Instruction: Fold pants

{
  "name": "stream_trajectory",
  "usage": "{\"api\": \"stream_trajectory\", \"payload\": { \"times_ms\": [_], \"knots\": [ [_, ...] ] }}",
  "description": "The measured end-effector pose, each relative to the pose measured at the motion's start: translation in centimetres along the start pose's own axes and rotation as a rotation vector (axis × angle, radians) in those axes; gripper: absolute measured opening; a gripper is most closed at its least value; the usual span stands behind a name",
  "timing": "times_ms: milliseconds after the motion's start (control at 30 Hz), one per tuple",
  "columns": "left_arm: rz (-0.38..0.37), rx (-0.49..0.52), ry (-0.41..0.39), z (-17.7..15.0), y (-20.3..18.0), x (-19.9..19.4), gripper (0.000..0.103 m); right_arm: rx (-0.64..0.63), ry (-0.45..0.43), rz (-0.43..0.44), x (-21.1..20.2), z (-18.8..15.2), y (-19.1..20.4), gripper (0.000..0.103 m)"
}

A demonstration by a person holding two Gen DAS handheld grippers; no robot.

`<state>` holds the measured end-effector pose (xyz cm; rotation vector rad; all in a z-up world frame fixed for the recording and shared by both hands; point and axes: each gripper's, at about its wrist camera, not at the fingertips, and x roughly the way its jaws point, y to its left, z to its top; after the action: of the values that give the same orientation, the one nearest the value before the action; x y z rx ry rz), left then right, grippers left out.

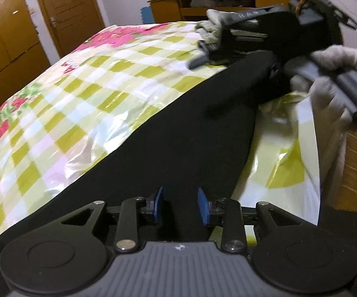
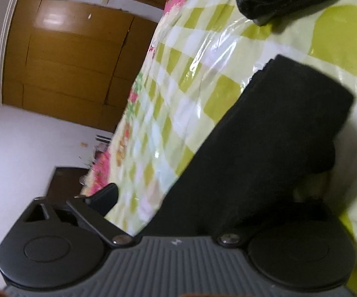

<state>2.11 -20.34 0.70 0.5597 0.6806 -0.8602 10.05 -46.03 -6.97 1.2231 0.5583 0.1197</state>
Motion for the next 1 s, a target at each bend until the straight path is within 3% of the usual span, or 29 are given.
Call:
{"api": "stream_trajectory", "payload": {
  "times_ms": [33,100,133,267,333,400,500,567,667,800,867,1000],
  "knots": [
    [0.017,-0.009,0.004,-0.2,0.4,-0.4,0.046,-0.012,0.001,-0.005,-0.2,0.2,0.4,0.059],
    [0.052,-0.024,0.013,-0.7,1.1,-0.8,0.047,-0.096,-0.005,-0.029,-0.7,0.1,2.0,0.034],
    [0.076,-0.034,0.021,-1.0,1.6,-1.1,0.047,-0.128,-0.013,-0.026,-0.8,-0.3,2.6,0.030],
    [0.156,-0.109,0.066,-2.5,4.1,-1.6,0.049,-0.125,-0.016,0.012,0.6,-0.7,2.6,0.031],
    [0.202,-0.131,0.083,-3.5,5.0,-1.5,0.049,-0.079,0.003,0.023,2.2,-0.8,1.7,0.044],
    [0.212,-0.176,0.102,-4.4,5.6,-1.0,0.050,-0.042,0.029,0.014,3.7,-1.0,0.6,0.046],
    [0.204,-0.227,0.103,-5.0,5.4,-0.6,0.047,0.115,0.029,0.020,4.5,-0.8,-1.4,0.007],
    [0.163,-0.230,0.079,-4.6,4.7,-0.4,0.046,0.182,-0.008,0.066,3.2,-0.5,-2.1,0.007],
    [0.063,-0.206,0.025,-3.2,2.6,0.5,0.044,0.165,-0.077,0.045,0.6,0.5,-1.9,0.007],
    [0.022,-0.167,-0.062,-1.8,2.3,-0.1,0.045,0.147,-0.211,0.002,-2.5,2.0,-1.4,0.007],
    [0.056,-0.196,-0.092,-2.2,3.8,-1.4,0.047,0.105,-0.225,-0.024,-2.4,1.7,-0.5,0.007],
    [0.234,-0.256,-0.107,-5.7,8.5,-4.9,0.049,-0.043,-0.152,-0.017,-2.5,0.0,4.4,0.007]
  ]
}}
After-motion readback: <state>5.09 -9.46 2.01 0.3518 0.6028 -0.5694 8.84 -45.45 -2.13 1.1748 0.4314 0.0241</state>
